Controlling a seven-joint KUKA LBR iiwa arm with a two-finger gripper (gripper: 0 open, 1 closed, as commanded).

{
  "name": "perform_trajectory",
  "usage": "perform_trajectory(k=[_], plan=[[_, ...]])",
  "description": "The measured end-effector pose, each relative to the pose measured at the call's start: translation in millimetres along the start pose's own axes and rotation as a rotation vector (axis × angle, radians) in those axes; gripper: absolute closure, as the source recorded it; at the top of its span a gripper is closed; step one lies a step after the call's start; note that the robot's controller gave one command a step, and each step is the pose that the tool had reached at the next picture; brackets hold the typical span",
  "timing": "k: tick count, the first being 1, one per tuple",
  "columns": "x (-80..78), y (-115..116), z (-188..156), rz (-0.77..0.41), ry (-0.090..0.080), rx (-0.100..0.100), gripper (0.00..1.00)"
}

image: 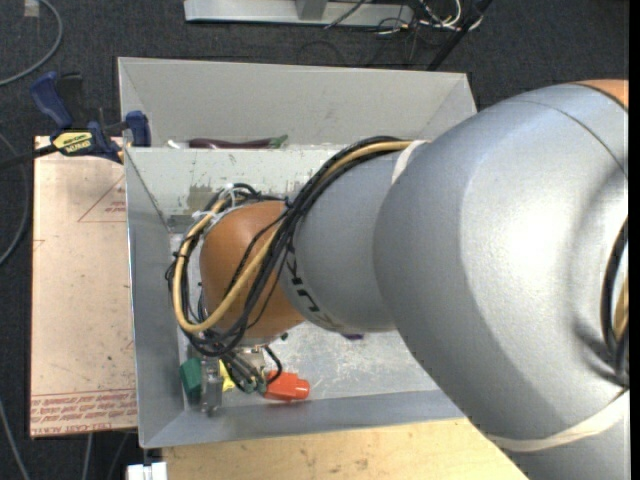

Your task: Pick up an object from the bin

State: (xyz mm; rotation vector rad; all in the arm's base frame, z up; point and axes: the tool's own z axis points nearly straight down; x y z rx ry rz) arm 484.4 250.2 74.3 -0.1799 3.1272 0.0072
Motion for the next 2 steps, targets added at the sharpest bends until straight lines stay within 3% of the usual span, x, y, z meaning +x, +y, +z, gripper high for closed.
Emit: perform_trajectory(k=[1,2], plan=[[2.4,-1,-21,0.0,0.009,0.003,1.0],[1.0,0,-45,0.0,0.005,0.001,1.0]])
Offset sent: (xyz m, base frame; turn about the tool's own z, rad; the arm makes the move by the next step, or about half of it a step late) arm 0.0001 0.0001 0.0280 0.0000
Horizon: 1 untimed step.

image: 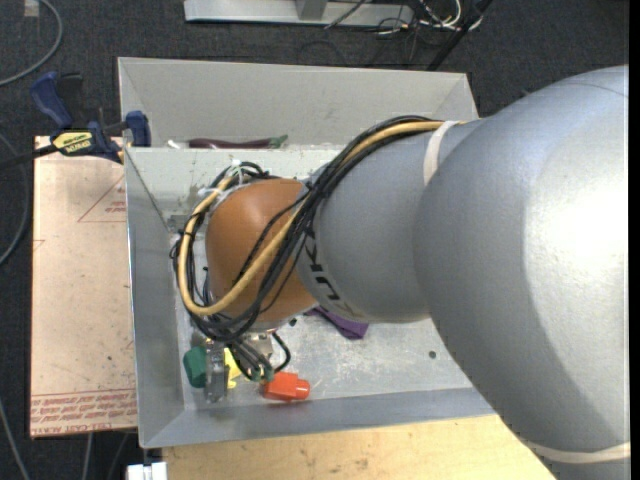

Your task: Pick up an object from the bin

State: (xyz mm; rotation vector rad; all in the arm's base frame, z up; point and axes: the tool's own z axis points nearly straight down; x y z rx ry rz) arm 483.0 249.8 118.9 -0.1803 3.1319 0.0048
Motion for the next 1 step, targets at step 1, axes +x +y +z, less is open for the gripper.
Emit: perform_trajectory(k=[1], plan=[[-1.1,0.4,-20.8,0.0,-0.004,-0.001,1.0]])
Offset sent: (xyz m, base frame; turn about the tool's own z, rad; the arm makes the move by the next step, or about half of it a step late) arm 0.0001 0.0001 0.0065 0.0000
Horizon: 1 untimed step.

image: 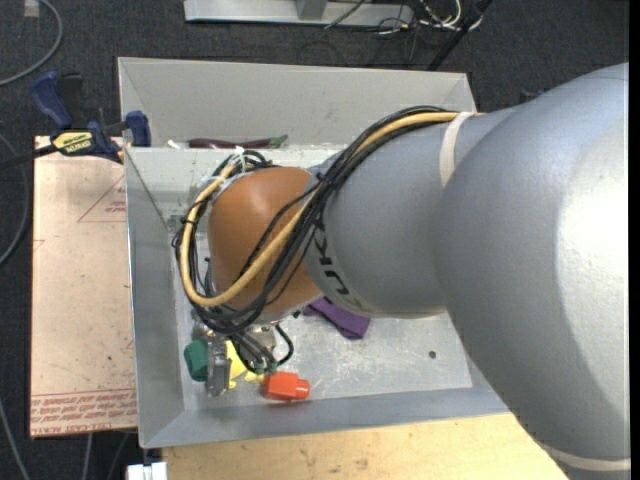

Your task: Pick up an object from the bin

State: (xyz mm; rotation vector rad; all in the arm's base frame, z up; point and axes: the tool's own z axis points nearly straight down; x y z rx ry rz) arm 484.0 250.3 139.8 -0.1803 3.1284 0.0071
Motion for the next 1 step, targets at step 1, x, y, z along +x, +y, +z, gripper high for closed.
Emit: perform_trajectory(k=[1], plan=[[-0.9,0.4,-16.9,0.0,-0.003,-0.001,1.0]])
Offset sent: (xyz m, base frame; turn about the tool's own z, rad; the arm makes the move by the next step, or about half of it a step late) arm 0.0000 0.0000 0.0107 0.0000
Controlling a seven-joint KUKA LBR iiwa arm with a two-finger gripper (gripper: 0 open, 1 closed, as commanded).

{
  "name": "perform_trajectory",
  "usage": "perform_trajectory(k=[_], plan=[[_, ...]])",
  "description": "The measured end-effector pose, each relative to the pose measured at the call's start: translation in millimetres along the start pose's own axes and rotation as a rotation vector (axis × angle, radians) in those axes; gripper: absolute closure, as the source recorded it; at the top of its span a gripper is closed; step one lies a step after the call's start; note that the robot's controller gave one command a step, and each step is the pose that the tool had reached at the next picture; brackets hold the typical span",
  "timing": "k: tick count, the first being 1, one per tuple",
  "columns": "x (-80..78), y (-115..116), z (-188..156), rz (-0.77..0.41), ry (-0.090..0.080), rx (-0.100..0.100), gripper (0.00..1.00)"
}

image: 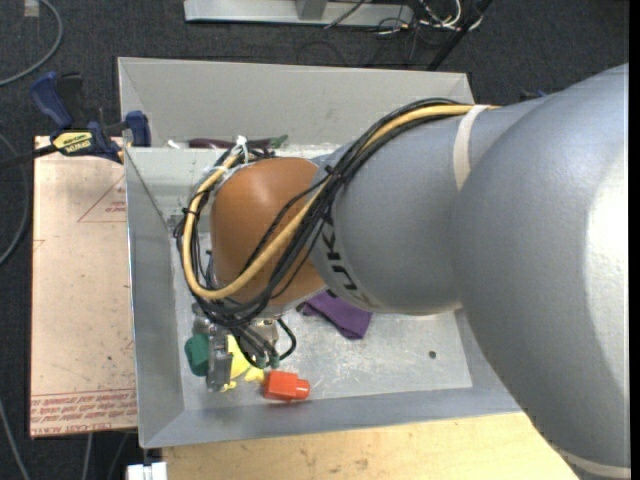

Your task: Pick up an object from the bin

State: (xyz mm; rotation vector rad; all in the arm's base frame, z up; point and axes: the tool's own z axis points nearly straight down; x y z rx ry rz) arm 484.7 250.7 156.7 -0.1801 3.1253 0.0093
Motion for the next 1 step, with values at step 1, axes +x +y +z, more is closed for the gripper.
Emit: perform_trajectory(k=[1], plan=[[-0.4,0.1,-10.6,0.0,-0.001,0.0,1.0]])
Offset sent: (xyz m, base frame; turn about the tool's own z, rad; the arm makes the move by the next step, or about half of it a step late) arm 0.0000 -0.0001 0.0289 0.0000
